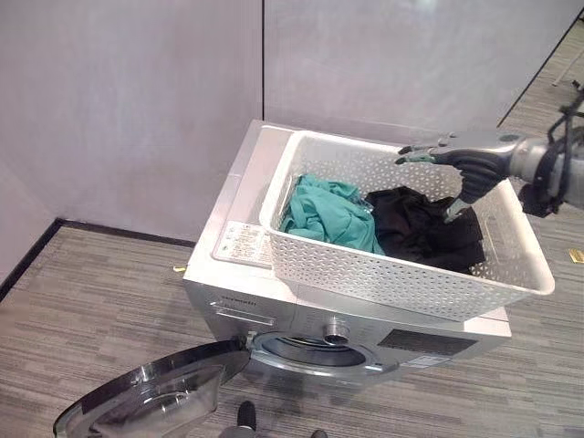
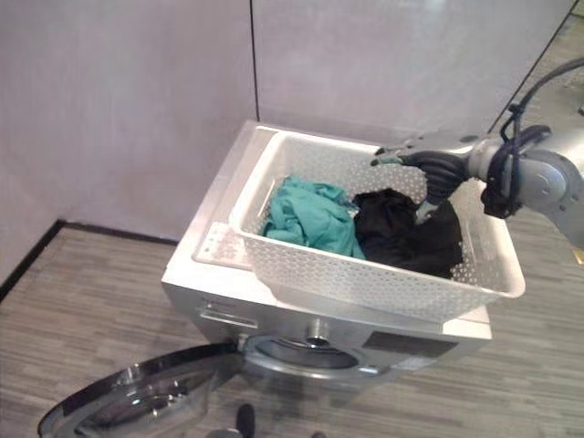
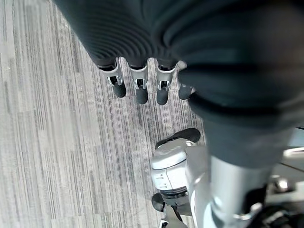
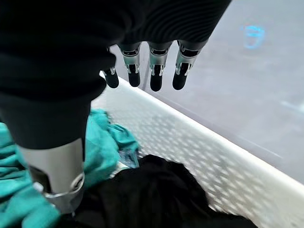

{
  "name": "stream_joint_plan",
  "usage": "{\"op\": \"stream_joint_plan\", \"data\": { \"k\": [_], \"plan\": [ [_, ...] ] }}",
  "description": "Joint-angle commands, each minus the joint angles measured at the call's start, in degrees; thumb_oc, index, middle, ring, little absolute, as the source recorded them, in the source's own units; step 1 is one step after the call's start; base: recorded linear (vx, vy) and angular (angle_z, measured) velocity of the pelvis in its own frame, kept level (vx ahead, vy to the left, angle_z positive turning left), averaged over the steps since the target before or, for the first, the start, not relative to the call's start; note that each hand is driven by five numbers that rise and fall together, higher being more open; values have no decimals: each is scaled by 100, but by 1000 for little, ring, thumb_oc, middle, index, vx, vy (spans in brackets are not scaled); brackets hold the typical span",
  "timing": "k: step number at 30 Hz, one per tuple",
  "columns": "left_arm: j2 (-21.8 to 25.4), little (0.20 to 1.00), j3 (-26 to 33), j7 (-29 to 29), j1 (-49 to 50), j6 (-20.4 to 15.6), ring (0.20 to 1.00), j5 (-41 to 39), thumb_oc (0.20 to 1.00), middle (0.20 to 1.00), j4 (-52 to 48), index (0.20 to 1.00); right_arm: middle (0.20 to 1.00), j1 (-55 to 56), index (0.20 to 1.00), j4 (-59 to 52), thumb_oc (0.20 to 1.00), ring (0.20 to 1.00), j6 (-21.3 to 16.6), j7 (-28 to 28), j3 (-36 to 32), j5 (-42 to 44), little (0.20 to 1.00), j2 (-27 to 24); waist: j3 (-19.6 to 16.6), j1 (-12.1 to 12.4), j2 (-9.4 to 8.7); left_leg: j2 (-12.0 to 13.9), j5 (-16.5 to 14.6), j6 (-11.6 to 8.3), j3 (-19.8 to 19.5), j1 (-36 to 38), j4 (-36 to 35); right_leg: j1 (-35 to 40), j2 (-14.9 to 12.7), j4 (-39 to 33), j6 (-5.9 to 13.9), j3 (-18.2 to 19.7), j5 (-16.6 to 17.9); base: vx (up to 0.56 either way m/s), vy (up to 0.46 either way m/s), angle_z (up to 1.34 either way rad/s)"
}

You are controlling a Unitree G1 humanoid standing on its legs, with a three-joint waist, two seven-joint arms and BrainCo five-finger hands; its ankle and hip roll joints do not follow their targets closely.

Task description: Grab the laundry basket,head to the washer,open it,put in the laundry and shut it.

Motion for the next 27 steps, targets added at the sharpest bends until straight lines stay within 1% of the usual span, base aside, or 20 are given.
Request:
{"op": "stream_joint_plan", "data": {
  "k": [1,2,3,5,7,12,17,20,23,27],
  "plan": [
    [-16,1000,-87,-50,-119,-117,1000,18,1000,1000,23,1000,1000,-83,1000,97,1000,1000,19,-43,158,174,1000,-18,-103,178,-215,208,-181,-228,-271,36,-34,-262,-482,-12,555,-281,371,7,-1,7],
    [-17,1000,-86,-50,-119,-117,1000,18,1000,1000,23,1000,1000,-90,1000,98,1000,1000,19,-43,165,175,1000,-17,-103,177,-214,208,-181,-228,-271,35,-34,-262,-482,-12,555,-281,371,17,-3,10],
    [12,1000,-78,-66,-100,-108,1000,24,1000,1000,30,1000,1000,-169,1000,67,1000,1000,69,111,328,265,1000,-50,-89,214,-255,206,-169,-235,-310,4,-34,-267,-487,-10,552,-316,375,11,-6,10],
    [11,1000,-67,-82,-101,-103,1000,24,1000,1000,32,1000,1000,-234,1000,60,1000,1000,102,146,400,299,1000,-69,-87,213,-259,204,-168,-235,-323,-9,-34,-275,-490,-10,552,-328,375,8,-3,14],
    [28,1000,-43,-117,-95,-85,1000,24,1000,1000,54,1000,1000,-306,1000,80,1000,1000,165,219,517,341,1000,-191,-80,223,-293,201,-167,-230,-353,-27,-32,-275,-491,-1,544,-343,367,14,4,11],
    [35,1000,4,-151,-58,-65,1000,17,1000,1000,83,1000,1000,92,1000,113,1000,1000,174,215,189,333,1000,-357,-74,182,-287,197,-185,-230,-364,-9,-29,-245,-487,16,535,-359,340,4,1,1],
    [20,1000,-12,-150,-75,-71,1000,14,1000,1000,52,1000,1000,924,1000,197,1000,1000,148,176,-509,242,1000,-441,-65,132,-285,209,-210,-217,-344,43,-22,-222,-484,47,534,-340,310,0,0,0],
    [7,1000,-51,-149,-122,-82,1000,-24,1000,1000,-15,1000,1000,1259,1000,181,1000,1000,136,176,-793,55,1000,-474,-47,100,-276,214,-220,-215,-329,64,-14,-224,-479,65,535,-320,298,0,0,0],
    [-24,1000,-107,-156,-151,-92,1000,-56,1000,1000,-52,1000,1000,1421,1000,152,1000,1000,150,243,-885,54,1000,-486,-36,65,-261,232,-226,-218,-308,86,-17,-223,-471,48,527,-300,298,0,0,0],
    [-25,1000,-148,-159,-173,-78,1000,-21,1000,1000,-49,1000,1000,1458,1000,79,1000,1000,114,387,-688,-46,1000,-451,-73,55,-245,239,-233,-222,-266,101,-18,-213,-468,28,532,-276,293,0,0,0]
  ]
}}
